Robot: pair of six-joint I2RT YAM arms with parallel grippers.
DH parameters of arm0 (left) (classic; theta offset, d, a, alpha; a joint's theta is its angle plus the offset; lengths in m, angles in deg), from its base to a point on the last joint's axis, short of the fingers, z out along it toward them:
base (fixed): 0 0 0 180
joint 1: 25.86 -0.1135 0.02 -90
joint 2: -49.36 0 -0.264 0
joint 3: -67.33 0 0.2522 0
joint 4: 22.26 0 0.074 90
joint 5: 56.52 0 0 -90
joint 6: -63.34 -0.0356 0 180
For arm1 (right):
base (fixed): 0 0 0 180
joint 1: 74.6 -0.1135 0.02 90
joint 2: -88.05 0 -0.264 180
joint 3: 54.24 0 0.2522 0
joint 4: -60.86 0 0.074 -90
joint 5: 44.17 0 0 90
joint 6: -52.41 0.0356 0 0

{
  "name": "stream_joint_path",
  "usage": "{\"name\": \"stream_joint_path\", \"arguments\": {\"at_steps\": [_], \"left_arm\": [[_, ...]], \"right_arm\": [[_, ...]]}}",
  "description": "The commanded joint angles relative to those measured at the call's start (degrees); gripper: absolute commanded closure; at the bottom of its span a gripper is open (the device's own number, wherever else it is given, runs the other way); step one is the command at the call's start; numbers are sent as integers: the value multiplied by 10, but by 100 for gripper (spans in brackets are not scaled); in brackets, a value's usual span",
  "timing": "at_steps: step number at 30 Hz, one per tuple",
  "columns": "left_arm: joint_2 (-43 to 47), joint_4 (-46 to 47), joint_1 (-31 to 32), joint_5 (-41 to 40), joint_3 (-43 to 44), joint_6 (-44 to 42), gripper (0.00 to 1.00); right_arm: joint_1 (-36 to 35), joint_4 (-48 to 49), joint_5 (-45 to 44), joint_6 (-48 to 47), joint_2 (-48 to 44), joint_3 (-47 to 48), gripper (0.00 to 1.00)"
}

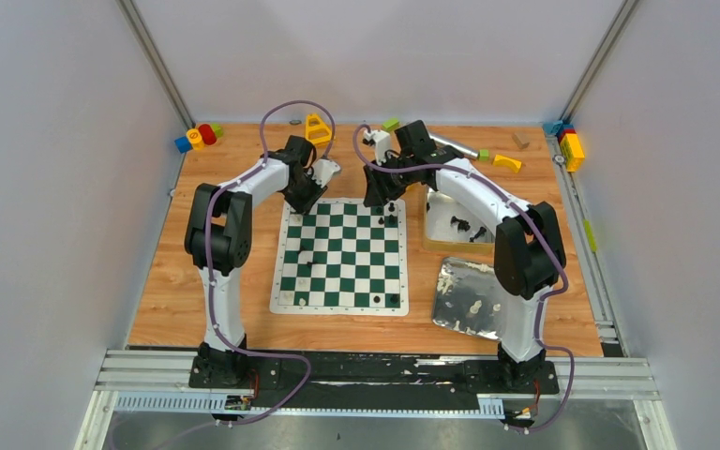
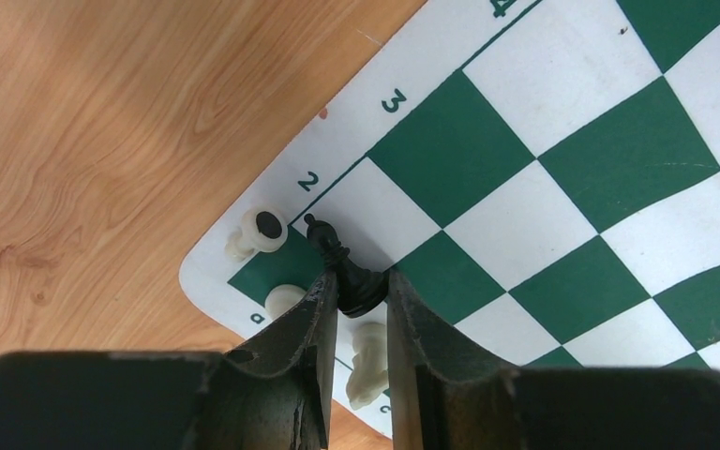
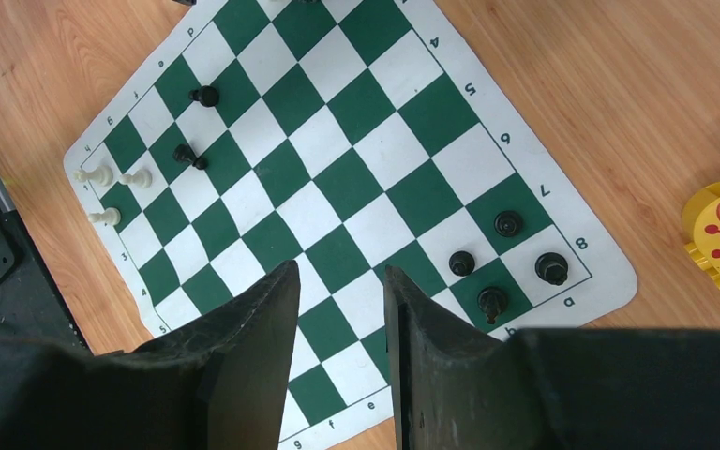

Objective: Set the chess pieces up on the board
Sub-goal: Pick up the chess piece from the chessboard, then place the chess piece on the chessboard.

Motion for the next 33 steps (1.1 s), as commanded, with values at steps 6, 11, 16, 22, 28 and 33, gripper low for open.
{"name": "stream_joint_path", "arguments": {"at_steps": [6,11,16,22,28,33], "left_arm": [[-7,0,4,8,35,12,79],[37,1,4,50,9,8,83],[117,-1,4,158,-41,-16,84],[223,18,17,299,-129,-60,84],[299,46,65,356,-197,-102,83],[324,71,97,365,-216,-109,82]], "right_arm": [[7,20,17,8,-33,-7,61],[13,21,30,17,-34,-4,61],[44,23,86,55,-32,4,61],[67,40,176,109,-18,-6,61],[67,59,295,138,10,-12,57],[61,62,366,145,25,-19,53]]}}
